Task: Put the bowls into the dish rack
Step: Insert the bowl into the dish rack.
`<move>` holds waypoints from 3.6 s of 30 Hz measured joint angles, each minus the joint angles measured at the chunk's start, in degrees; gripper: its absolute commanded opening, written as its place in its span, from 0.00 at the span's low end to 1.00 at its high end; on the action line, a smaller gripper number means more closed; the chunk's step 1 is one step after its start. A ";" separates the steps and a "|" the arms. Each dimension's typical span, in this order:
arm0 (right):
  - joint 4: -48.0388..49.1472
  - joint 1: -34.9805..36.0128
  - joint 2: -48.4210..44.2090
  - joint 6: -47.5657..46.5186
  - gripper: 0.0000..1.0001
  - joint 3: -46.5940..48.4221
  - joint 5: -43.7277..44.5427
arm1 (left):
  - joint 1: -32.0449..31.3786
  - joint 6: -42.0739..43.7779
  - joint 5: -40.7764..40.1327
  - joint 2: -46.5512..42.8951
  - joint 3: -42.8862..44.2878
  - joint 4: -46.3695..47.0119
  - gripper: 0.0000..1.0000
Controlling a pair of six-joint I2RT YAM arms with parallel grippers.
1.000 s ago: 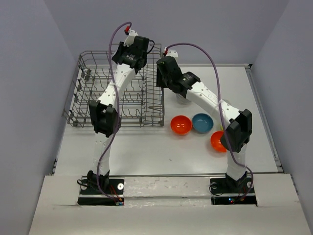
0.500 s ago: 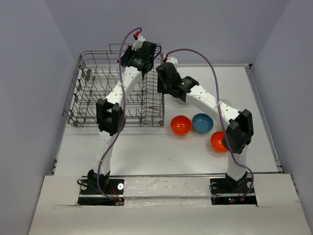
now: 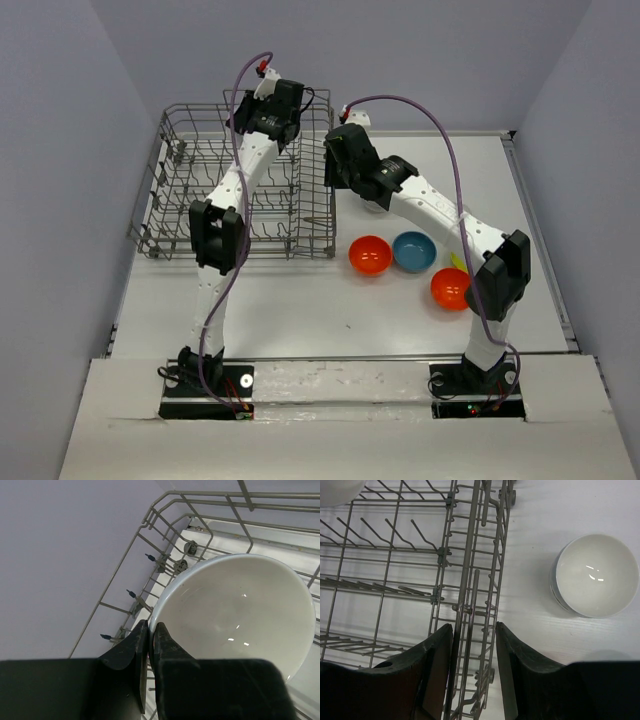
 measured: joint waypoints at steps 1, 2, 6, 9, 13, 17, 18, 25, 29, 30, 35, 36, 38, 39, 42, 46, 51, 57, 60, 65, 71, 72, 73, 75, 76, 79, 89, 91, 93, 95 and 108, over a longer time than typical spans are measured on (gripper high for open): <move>0.00 0.00 0.04 0.02 0.46 0.00 -0.15 | 0.20 0.02 0.00 0.00 0.00 0.00 0.00; 0.04 0.00 0.13 0.02 0.46 0.00 -0.24 | 0.61 -0.02 0.07 0.00 0.00 0.00 0.00; 0.07 0.13 0.87 -0.02 0.46 0.31 -0.52 | 3.19 -0.13 0.35 -0.33 -1.27 0.33 0.00; 0.07 0.37 2.14 -0.07 0.46 1.36 -0.66 | 4.79 -0.09 0.72 -1.40 -3.69 0.74 0.00; 0.17 0.61 3.58 -0.11 0.46 2.25 -0.94 | 7.06 0.61 0.59 -3.54 -7.48 2.03 0.00; 0.33 0.63 4.61 -0.09 0.40 2.27 -1.22 | 8.68 1.46 0.50 -5.51 -9.94 3.50 0.00; 0.39 0.63 4.83 -0.07 0.39 2.27 -1.40 | 9.20 2.08 0.17 -6.38 -10.97 4.35 0.00; 0.70 0.59 5.01 -0.52 0.33 2.27 -1.64 | 12.09 6.34 -1.16 -8.59 -13.31 9.51 0.00; 0.70 0.59 5.31 -0.96 0.33 2.62 -2.10 | 13.92 8.85 -1.73 -10.01 -16.24 13.22 0.00; 0.72 0.59 5.57 -0.98 0.33 2.86 -2.40 | 14.34 9.84 -1.92 -10.80 -18.08 14.91 0.00; 0.85 0.52 5.81 -1.40 0.22 3.13 -2.80 | 15.82 14.73 -3.02 -13.42 -25.07 20.85 0.00; 0.85 0.48 5.81 -1.44 0.21 3.13 -2.82 | 16.13 15.80 -3.30 -13.75 -26.23 22.32 0.00; 0.90 0.46 5.81 -1.42 0.14 3.13 -2.32 | 16.41 17.46 -3.32 -14.38 -28.46 25.00 0.00; 0.90 0.46 5.81 -1.40 0.13 3.13 -1.99 | 16.55 18.08 -3.34 -14.71 -29.40 26.14 0.00; 1.14 0.48 5.81 -1.31 0.04 3.08 -1.77 | 16.92 21.53 -3.96 -15.15 -31.61 30.53 0.00; 1.53 0.48 5.81 -1.36 0.01 2.86 -1.86 | 17.16 25.70 -4.66 -15.15 -31.67 35.85 0.00; 2.64 0.50 5.29 -1.33 0.01 1.81 -1.88 | 17.38 32.11 -5.27 -15.26 -33.42 45.44 0.00; 4.22 0.50 4.52 -1.36 0.01 0.31 -2.40 | 17.38 39.56 -5.25 -15.26 -36.89 55.19 0.00; 4.81 0.50 4.31 -1.38 0.01 -0.22 -2.73 | 17.33 45.51 -5.25 -15.26 -38.97 62.23 0.00; 5.20 0.48 4.17 -1.53 0.01 -0.46 -2.93 | 16.48 58.45 -5.86 -15.06 -41.05 78.27 0.00; 5.22 0.48 4.17 -1.60 0.01 -0.46 -2.91 | 15.45 67.10 -5.88 -14.03 -42.91 90.29 0.00; 5.22 0.48 4.17 -1.60 0.01 -0.46 -2.91 | 15.43 67.73 -5.92 -13.60 -42.95 90.99 0.00; 5.22 0.48 4.17 -1.60 0.01 -0.46 -2.93 | 15.34 68.32 -5.88 -13.18 -42.97 91.60 0.00; 5.22 0.48 4.17 -1.60 0.01 -0.46 -2.93 | 15.08 69.53 -5.86 -11.91 -43.58 92.72 0.00; 5.22 0.48 4.17 -1.60 0.01 -0.46 -2.93 | 15.06 69.72 -5.88 -11.72 -43.71 92.85 0.00; 5.25 0.48 4.17 -1.60 0.01 -0.46 -2.91 | 14.78 70.53 -5.90 -10.86 -44.46 93.20 0.00; 5.27 0.48 4.17 -1.62 0.01 -0.46 -2.97 | 14.56 72.54 -5.84 -7.50 -45.18 94.38 0.00; 5.27 0.48 4.17 -1.64 0.01 -0.46 -2.99 | 14.47 73.55 -5.90 -6.82 -45.18 95.27 0.00; 5.27 0.48 4.17 -1.64 0.01 -0.46 -2.99 | 14.40 75.03 -6.03 -5.97 -45.18 96.72 0.00; 5.27 0.48 4.17 -1.73 0.01 -0.46 -2.99 | 14.36 76.48 -6.25 -4.98 -45.16 98.05 0.00; 5.38 0.46 4.17 -1.81 0.01 -0.46 -3.21 | 14.32 86.12 -7.56 -2.34 -42.75 102.18 0.00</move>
